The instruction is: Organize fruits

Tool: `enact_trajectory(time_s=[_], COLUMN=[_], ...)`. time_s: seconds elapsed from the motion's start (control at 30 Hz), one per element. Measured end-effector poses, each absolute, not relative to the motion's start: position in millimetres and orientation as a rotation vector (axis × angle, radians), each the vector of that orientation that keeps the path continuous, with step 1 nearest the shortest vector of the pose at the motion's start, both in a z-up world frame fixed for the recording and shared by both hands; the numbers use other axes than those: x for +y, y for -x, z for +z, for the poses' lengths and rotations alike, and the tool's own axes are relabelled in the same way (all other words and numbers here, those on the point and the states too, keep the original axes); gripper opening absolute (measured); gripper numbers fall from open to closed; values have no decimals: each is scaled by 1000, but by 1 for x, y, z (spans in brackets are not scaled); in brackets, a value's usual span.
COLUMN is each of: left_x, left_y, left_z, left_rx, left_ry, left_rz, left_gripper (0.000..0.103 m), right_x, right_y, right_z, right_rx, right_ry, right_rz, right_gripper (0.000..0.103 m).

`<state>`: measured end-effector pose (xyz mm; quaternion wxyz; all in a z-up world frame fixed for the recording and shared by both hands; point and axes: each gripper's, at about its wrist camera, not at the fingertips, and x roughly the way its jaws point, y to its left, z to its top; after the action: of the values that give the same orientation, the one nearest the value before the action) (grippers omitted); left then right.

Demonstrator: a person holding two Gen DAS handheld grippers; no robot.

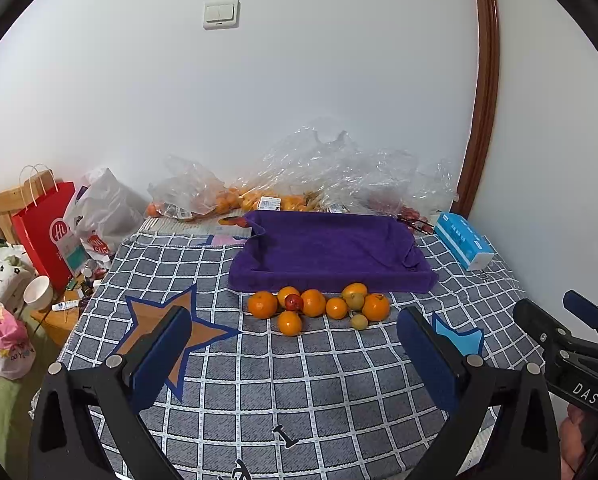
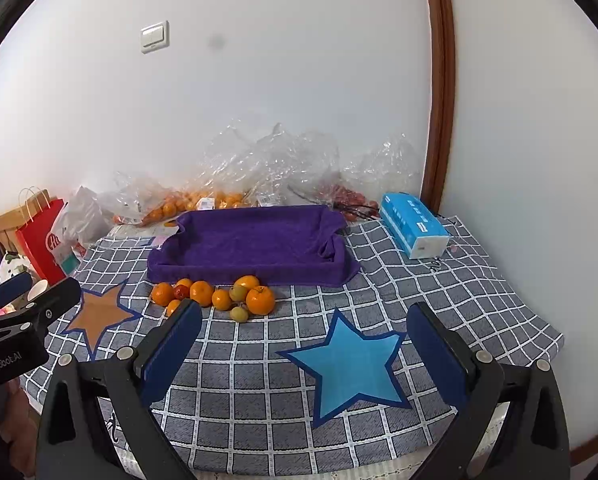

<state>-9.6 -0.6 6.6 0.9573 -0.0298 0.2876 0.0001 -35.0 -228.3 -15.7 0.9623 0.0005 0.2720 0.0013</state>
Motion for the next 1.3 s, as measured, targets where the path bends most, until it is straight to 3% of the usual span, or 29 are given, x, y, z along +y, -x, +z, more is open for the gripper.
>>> enact_trajectory(time_s=[1.3], left_x=[3], left_y=[14], left_z=[4], left_rx=[580], left_ry=[63], left_rz=[7], left_gripper=[103], right_x=[-221], right_y=[41], right_z=[-15], right_rx=[534], right_ry=[7], right_rz=[22], right_gripper=[102])
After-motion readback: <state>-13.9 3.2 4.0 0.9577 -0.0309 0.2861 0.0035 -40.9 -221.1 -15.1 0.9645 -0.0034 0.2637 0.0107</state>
